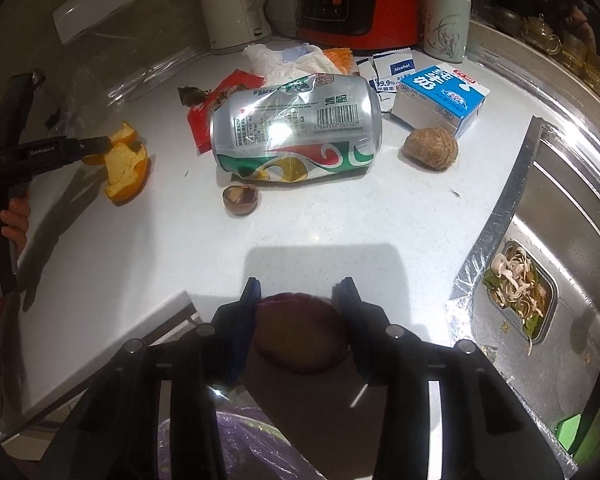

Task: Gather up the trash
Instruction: 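Lift the onion half with the right gripper while the left gripper lifts the orange peel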

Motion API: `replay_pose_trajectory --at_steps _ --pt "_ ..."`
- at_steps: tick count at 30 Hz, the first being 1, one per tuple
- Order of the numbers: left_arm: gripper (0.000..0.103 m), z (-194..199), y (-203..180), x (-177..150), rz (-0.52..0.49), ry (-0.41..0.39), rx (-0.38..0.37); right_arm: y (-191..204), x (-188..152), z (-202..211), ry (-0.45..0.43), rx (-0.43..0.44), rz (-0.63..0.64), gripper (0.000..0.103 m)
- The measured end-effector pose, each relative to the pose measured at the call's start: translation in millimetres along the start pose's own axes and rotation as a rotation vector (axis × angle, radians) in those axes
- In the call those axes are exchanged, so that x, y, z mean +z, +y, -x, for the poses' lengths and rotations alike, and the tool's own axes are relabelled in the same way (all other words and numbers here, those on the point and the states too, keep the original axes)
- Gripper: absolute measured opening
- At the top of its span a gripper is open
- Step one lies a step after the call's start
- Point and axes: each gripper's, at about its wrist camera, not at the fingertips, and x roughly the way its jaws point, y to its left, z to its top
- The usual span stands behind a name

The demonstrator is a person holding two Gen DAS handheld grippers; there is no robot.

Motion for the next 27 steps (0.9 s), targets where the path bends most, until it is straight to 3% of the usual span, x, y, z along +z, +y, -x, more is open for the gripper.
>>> replay_pose_trajectory --at_steps 5,10,22,27 --pt "0.024 7 14 -1 0.048 -0.013 -0.029 -15 1 3 -0.018 0.041 -0.097 0.04" --pt "0.025 11 19 10 0.091 -0.011 -0.132 -20 1 5 -0.026 0.049 -0.134 0.04" --pt "0.022 19 -18 16 -0.03 -0.049 -0.052 -15 -1 17 -0.052 0.057 -0.147 0.04" --pt "0.022 53 -44 7 -0.09 -0.095 -0.072 -8 -11 48 -0.066 0.077 -0.134 0.04"
